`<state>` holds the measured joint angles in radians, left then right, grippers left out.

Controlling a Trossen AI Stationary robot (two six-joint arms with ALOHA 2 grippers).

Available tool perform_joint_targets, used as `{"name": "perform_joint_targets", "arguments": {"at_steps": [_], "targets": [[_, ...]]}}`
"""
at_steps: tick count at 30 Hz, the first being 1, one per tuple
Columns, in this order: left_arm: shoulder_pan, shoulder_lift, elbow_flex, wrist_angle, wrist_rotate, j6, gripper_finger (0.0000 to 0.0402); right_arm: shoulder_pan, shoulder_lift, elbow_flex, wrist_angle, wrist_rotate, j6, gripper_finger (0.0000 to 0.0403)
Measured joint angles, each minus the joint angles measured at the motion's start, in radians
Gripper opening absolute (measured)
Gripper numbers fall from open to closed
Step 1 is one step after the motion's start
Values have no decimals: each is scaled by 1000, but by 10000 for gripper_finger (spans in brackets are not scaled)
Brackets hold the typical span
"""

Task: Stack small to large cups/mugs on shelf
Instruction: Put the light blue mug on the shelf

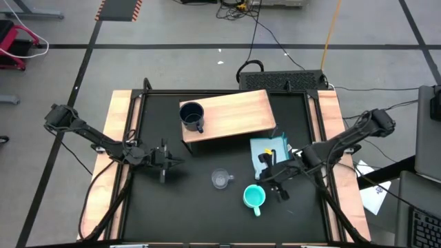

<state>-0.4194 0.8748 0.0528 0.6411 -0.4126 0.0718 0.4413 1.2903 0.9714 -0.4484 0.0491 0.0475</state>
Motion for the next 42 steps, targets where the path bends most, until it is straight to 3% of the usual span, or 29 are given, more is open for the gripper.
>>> {"name": "perform_joint_targets", "arguments": {"at_steps": [20, 42], "targets": [[0, 0, 0, -12, -1, 24, 26, -47, 61, 0, 21, -1, 0, 189], [0, 0, 0, -41, 0, 22, 26, -62, 177, 0, 77, -78, -41, 201]]}}
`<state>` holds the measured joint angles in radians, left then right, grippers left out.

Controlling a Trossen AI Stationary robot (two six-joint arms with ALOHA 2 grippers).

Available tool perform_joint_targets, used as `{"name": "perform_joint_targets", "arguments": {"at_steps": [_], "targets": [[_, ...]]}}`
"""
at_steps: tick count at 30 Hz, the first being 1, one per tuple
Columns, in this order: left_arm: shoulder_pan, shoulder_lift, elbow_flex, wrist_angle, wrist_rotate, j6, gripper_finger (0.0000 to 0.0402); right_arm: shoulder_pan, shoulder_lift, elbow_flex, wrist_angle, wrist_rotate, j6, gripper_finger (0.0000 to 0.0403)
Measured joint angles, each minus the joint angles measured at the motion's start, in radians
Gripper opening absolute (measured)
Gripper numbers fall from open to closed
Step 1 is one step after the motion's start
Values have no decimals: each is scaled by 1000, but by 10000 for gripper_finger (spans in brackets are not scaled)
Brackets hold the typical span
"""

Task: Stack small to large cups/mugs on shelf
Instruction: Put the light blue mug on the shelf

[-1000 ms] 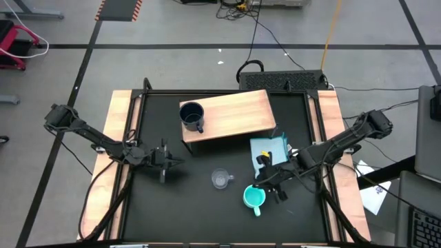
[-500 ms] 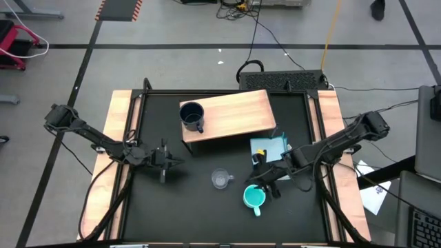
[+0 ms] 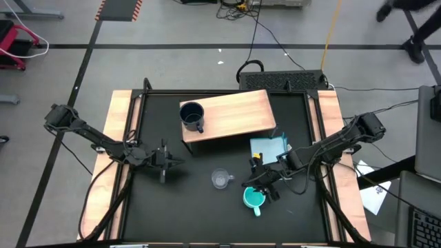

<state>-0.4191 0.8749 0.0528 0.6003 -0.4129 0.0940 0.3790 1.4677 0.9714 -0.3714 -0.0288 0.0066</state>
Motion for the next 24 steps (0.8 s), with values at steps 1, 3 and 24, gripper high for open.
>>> {"name": "perform_joint_targets", "arguments": {"at_steps": [1, 3, 24], "targets": [[0, 0, 0, 0, 0, 0, 26, 0, 0, 0, 0, 0, 2, 201], [0, 0, 0, 0, 0, 0, 26, 0, -1, 0, 1, 0, 2, 201], [0, 0, 0, -8, 1, -22, 26, -5, 0, -21, 51, -75, -22, 201]]}}
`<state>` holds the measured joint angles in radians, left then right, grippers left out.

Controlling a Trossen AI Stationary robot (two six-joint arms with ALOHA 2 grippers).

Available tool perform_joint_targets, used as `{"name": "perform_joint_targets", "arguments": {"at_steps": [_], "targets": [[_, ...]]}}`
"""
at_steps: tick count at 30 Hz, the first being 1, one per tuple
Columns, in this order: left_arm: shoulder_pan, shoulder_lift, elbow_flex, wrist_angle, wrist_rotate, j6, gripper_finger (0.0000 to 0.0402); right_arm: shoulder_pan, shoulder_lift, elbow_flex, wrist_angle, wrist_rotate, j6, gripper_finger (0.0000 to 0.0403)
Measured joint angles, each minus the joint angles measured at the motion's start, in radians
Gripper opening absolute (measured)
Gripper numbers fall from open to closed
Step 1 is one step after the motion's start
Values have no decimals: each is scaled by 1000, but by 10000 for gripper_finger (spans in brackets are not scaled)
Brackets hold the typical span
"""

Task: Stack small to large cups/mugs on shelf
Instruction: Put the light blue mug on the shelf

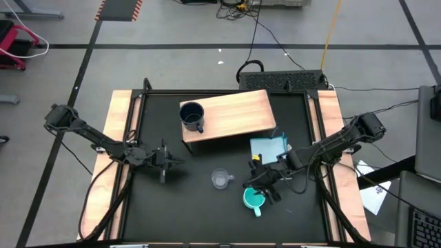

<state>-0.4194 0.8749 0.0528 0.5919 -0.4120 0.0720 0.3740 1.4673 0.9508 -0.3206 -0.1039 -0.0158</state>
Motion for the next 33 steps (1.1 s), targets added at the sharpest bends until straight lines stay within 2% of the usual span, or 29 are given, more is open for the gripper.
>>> {"name": "perform_joint_targets", "arguments": {"at_steps": [8, 12, 33], "targets": [[0, 0, 0, -14, 0, -6, 26, -2, 5, 0, 4, 5, 11, 201], [0, 0, 0, -15, 1, -6, 26, -1, 5, 0, 2, 56, 29, 201], [0, 0, 0, -23, 4, -6, 26, -2, 38, -1, 2, 52, 0, 201]]}}
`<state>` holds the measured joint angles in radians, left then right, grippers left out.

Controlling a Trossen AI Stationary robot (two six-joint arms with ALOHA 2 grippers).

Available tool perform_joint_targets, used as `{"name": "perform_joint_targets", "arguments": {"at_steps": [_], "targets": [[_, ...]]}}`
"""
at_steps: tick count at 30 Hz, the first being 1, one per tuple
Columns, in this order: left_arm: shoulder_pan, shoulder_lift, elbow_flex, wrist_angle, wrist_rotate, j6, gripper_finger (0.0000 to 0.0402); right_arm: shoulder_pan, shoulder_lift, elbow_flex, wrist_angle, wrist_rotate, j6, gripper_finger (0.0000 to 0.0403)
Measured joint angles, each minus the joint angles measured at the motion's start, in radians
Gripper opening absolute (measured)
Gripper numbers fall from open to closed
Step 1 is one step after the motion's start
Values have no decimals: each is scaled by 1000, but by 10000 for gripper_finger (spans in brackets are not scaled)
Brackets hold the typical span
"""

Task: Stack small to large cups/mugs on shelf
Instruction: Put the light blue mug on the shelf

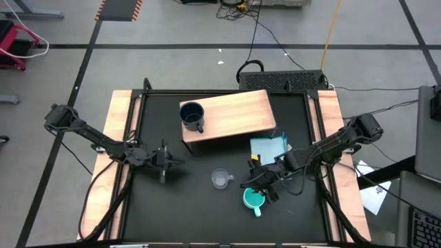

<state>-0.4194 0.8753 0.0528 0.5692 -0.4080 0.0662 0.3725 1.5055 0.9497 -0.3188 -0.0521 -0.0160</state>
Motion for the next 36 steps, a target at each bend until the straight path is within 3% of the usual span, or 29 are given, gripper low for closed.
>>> {"name": "perform_joint_targets", "arguments": {"at_steps": [10, 28, 36], "targets": [[0, 0, 0, 0, 0, 3, 26, 0, 1, 0, -1, 0, -14, 162], [0, 0, 0, -1, -1, 3, 26, 0, 0, 0, 6, -3, -22, 9], [0, 0, 0, -1, -1, 3, 26, 0, -1, 1, 8, -3, -25, 5]]}}
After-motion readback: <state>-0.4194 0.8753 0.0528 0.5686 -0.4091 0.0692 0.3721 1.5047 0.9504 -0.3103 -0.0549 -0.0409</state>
